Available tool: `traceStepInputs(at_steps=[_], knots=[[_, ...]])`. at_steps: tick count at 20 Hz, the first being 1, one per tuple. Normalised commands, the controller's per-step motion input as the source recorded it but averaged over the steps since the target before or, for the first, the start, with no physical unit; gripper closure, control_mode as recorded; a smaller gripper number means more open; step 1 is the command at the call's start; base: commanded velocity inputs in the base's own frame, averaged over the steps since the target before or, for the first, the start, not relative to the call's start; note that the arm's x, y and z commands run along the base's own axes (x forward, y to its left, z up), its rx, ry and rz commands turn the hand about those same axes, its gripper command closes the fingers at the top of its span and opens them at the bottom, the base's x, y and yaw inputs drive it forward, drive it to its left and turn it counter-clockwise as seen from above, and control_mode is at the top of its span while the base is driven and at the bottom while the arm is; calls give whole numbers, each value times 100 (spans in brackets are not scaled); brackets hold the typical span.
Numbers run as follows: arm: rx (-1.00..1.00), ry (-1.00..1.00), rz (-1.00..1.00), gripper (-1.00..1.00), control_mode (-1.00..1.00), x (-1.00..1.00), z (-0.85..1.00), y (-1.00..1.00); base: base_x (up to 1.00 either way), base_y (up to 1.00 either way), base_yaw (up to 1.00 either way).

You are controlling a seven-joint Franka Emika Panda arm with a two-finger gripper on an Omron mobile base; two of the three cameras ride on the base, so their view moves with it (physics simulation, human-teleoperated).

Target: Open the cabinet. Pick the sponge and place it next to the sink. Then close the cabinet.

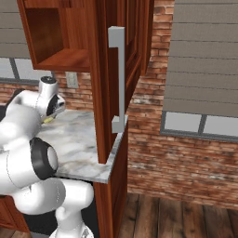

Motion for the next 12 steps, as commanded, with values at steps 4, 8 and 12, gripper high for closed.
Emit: traceStepInputs(at_steps=[4,8,12], knots=[[0,0,0,100,-100,38,-24,10,0,0,0],[0,0,0,100,-100,23,-28,8,0,0,0],[0,0,0,100,-100,16,-17,12,0,0,0]])
